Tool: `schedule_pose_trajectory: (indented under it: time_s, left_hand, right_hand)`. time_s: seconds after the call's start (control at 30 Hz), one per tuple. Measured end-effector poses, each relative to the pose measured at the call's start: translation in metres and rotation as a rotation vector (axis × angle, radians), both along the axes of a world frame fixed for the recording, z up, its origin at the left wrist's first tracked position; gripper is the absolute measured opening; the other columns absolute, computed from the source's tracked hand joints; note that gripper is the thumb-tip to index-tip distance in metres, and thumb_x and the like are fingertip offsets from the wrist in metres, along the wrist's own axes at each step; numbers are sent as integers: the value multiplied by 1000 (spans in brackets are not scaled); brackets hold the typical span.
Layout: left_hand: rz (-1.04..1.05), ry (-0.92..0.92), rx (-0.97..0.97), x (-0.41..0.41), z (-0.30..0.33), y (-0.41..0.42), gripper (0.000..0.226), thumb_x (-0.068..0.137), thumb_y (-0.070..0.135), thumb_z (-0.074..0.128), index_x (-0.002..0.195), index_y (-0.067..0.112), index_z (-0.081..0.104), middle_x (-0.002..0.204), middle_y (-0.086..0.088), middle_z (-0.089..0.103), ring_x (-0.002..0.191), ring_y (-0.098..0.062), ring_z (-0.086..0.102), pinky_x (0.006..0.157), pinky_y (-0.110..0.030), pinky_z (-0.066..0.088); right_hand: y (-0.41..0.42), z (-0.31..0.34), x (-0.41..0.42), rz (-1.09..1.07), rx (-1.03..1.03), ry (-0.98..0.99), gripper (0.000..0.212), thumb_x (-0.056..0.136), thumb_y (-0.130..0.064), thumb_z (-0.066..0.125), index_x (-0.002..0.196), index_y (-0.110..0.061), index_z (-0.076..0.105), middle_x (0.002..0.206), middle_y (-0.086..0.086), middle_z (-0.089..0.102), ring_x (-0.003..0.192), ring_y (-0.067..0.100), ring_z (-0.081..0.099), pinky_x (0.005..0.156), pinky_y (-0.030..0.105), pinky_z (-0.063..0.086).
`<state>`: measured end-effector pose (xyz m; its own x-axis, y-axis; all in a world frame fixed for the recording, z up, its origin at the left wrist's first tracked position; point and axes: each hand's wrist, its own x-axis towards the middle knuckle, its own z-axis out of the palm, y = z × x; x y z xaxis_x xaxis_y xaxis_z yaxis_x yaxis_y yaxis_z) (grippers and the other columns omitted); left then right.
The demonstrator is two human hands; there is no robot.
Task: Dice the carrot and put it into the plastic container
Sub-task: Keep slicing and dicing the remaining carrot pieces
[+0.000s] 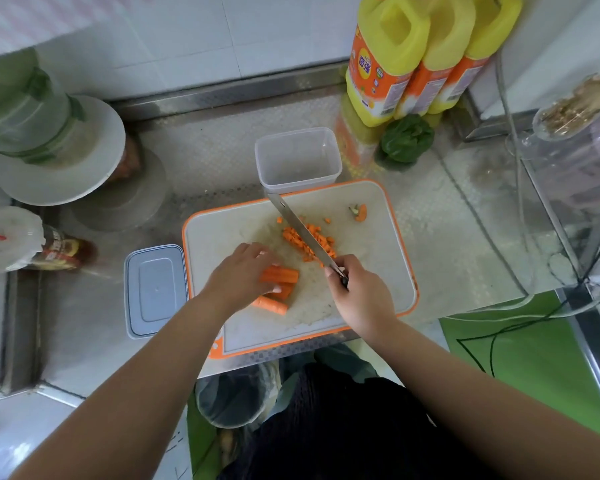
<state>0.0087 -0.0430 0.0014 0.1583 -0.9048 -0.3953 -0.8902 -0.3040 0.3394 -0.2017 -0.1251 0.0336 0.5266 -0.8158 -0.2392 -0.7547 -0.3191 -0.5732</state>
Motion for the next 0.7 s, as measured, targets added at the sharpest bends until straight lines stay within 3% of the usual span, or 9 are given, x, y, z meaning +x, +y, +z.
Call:
schedule_pose_trajectory:
  time_s: [0.13,0.43,0.53,0.7]
  left_hand:
    - [-90,-84,78,4,2,-7,60,79,36,74,133,32,49,140,5,40,127,-19,34,94,-32,39]
    - [-144,-81,119,7,12,-12,48,84,35,69,128,35,51,137,8,39,123,-16,36,83,-29,41]
    - [-126,-16,151,10,14,-16,42,83,39,70,122,37,57,134,9,41,119,-15,36,88,-31,42]
    - [-157,-43,152,6,11,-19,42,86,28,67,124,37,55,131,9,44,118,-14,36,83,-28,40]
  right_hand:
    - [1,2,-2,13,15,14,25,98,-35,47,110,-16,57,64,6,63,63,27,61,52,35,42]
    - [0,2,-3,25,7,1,25,98,-33,48,110,-14,58,64,7,63,63,28,60,50,31,33]
    - [0,1,-4,15,8,-4,25,97,-34,49,109,-14,59,63,8,62,62,28,60,50,32,36]
    - [1,-1,-5,25,-1,8,27,98,-35,48,111,-14,58,64,7,62,62,28,60,51,34,40]
